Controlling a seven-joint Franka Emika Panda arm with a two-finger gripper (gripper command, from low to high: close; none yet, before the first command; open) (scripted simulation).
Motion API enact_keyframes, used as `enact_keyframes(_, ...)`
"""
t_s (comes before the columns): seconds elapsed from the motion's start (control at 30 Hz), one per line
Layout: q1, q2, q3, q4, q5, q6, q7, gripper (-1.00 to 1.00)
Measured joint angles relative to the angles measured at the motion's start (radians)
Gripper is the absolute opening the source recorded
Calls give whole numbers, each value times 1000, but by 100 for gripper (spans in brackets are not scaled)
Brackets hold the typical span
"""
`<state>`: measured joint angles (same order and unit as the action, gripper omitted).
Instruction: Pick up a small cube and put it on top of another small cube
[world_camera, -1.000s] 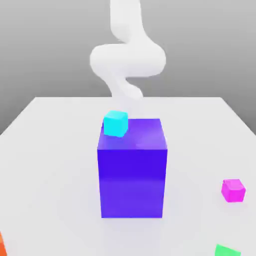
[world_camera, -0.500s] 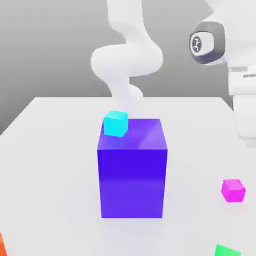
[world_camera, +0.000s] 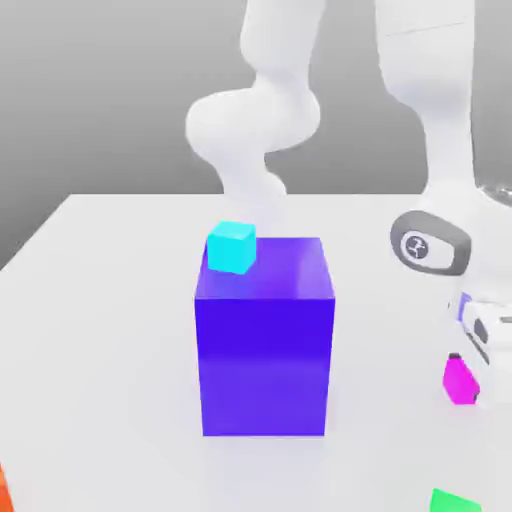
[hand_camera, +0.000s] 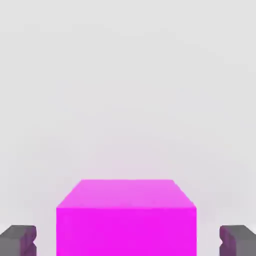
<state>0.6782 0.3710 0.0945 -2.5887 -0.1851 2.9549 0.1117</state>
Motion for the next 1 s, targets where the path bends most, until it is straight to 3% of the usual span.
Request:
enact_keyframes(0.13,-2,-4,2,-1,-1,-4,1,-100)
enact_keyframes(0.33,-52,-188,66,-32,96,-156,-70,-100)
enact_keyframes(0.77,-252,-41,-119,412,202,-450,-19,-100)
enact_keyframes(0.87,-267,50,-128,444,213,-391,-19,-100)
enact_keyframes(0.9,-269,82,-128,448,215,-363,-20,100)
enact_keyframes(1.0,-269,82,-128,448,215,-363,-20,100)
